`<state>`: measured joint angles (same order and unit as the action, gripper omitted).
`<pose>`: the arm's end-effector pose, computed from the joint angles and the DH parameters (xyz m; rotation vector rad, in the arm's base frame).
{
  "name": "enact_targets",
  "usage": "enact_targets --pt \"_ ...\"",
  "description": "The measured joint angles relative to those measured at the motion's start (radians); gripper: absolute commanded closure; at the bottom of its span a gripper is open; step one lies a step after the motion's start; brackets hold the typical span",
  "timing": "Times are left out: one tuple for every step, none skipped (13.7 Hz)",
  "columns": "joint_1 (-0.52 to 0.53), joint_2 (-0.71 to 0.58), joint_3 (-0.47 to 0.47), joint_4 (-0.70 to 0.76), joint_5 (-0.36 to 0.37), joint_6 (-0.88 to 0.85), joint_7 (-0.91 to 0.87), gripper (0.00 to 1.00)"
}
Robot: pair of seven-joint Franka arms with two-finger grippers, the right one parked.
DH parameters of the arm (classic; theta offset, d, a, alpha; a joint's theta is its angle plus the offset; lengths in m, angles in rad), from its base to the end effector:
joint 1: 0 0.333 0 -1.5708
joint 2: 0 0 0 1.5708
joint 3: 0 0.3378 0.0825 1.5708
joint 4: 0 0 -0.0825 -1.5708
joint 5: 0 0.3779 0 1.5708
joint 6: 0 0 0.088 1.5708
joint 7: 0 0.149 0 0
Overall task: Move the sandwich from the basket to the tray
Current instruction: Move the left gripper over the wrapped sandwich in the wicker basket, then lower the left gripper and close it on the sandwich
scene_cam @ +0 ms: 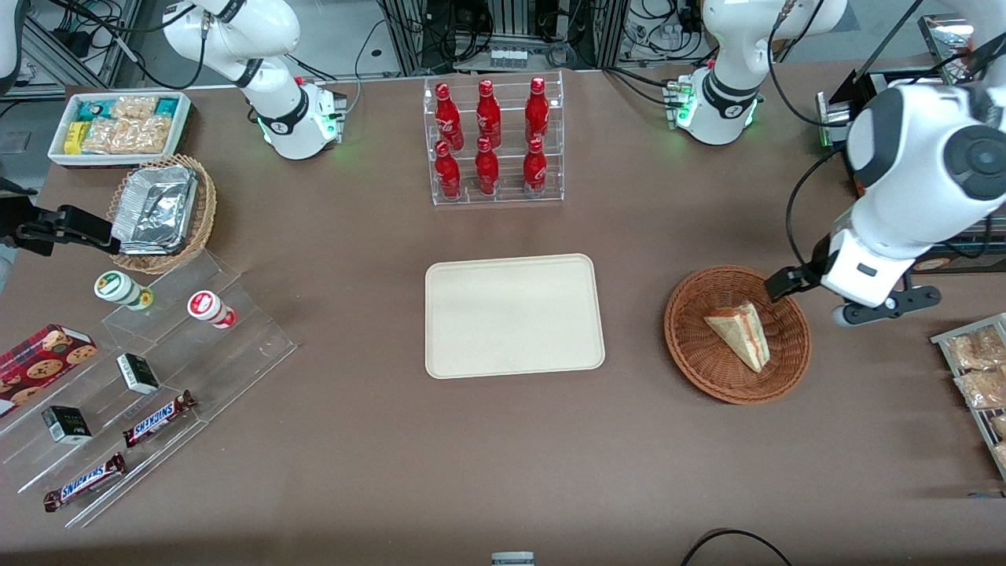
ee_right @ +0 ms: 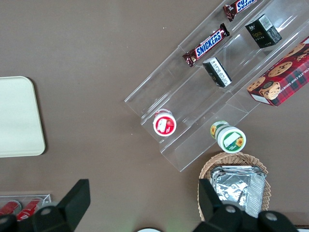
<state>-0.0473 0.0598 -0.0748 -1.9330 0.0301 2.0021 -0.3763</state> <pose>0.5666 -0.0660 0.4377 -3.0988 -0.3766 -0.0232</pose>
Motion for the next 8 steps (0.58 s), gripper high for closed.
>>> enact_targets --pt "0.001 -0.005 0.0 -0.051 0.0 0.069 -0.027 0.0" --pt "0.002 -0.009 0.001 -0.103 0.0 0.142 -0.072 0.0" --pt "0.002 -0.011 0.001 -0.155 0.0 0.217 -0.126 0.0" --pt "0.002 -0.012 0.001 -0.199 0.0 0.276 -0.165 0.0" --pt "0.002 -0.012 0.0 -0.234 0.0 0.313 -0.186 0.0" --pt "0.002 -0.012 0.0 -0.257 0.0 0.331 -0.196 0.0" --pt "0.002 -0.008 0.0 -0.272 0.0 0.347 -0.201 0.0" --pt "0.002 -0.002 0.0 -0.282 0.0 0.369 -0.205 0.0"
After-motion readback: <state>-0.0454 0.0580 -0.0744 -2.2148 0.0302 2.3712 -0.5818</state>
